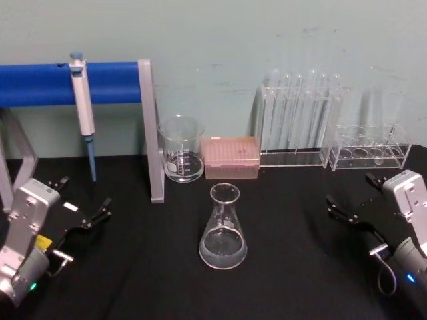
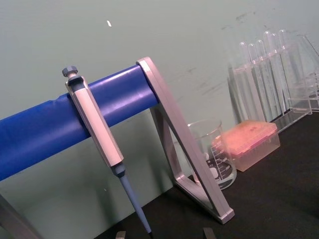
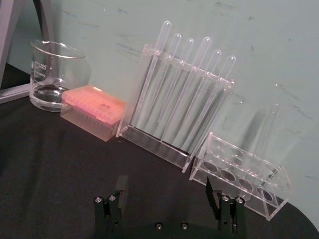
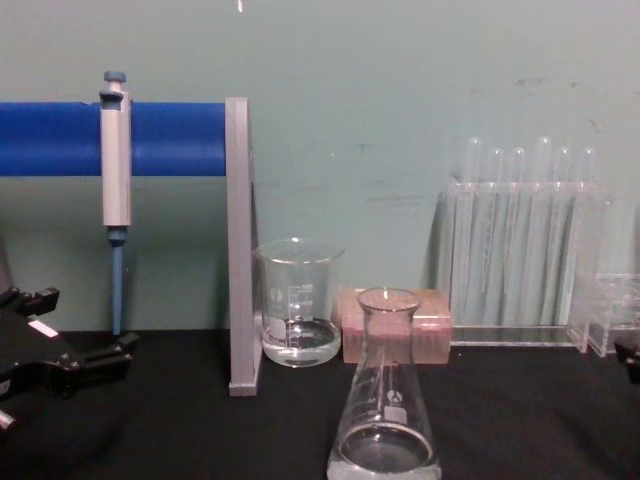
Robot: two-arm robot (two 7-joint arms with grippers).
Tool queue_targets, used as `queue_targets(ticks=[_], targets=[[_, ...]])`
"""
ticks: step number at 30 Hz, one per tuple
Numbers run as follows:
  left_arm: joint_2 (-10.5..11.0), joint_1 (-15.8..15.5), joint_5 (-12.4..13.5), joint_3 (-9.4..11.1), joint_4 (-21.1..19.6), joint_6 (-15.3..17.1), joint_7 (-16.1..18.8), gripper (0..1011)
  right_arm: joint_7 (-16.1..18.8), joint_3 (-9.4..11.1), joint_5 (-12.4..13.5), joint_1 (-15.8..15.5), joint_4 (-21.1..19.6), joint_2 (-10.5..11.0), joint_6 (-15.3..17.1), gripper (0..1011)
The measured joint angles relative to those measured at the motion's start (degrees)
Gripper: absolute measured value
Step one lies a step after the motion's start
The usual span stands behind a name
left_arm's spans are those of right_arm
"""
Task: Grasp the erlenmeyer flask with one hand, shake it three times, then place it back.
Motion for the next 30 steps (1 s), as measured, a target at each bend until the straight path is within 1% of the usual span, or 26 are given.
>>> queue_targets(ticks=[5,9,11,12,15,17,18,20,22,25,30], targets=[[0.0,0.0,0.0,0.0,0.0,0.0,0.0,1001,1.3,1.1,-0.1,-0.6,-0.5,0.0,-0.3,1003],[0.0,0.0,0.0,0.0,0.0,0.0,0.0,1001,2.7,1.9,0.6,-1.3,-1.3,0.4,-0.5,1002],[0.0,0.0,0.0,0.0,0.0,0.0,0.0,1001,4.2,2.5,1.9,-2.0,-2.1,0.7,-0.5,1003],[0.0,0.0,0.0,0.0,0.0,0.0,0.0,1001,5.5,3.2,3.3,-2.7,-3.0,1.1,-0.5,1003],[0.0,0.0,0.0,0.0,0.0,0.0,0.0,1001,7.6,4.1,5.4,-3.9,-4.3,1.6,-0.3,1002],[0.0,0.0,0.0,0.0,0.0,0.0,0.0,1001,10.2,5.2,8.1,-5.5,-6.0,2.3,0.1,1003],[0.0,0.0,0.0,0.0,0.0,0.0,0.0,1001,10.2,5.2,8.1,-5.5,-6.0,2.3,0.1,1003],[0.0,0.0,0.0,0.0,0.0,0.0,0.0,1001,12.0,5.9,9.9,-6.6,-7.1,2.6,0.4,1003],[0.0,0.0,0.0,0.0,0.0,0.0,0.0,1001,13.0,6.2,10.7,-7.1,-7.7,2.7,0.5,1003],[0.0,0.0,0.0,0.0,0.0,0.0,0.0,1001,15.5,6.5,12.3,-8.0,-9.0,2.7,0.7,1003],[0.0,0.0,0.0,0.0,0.0,0.0,0.0,1001,18.3,6.5,12.8,-8.1,-9.8,2.4,0.7,1003]])
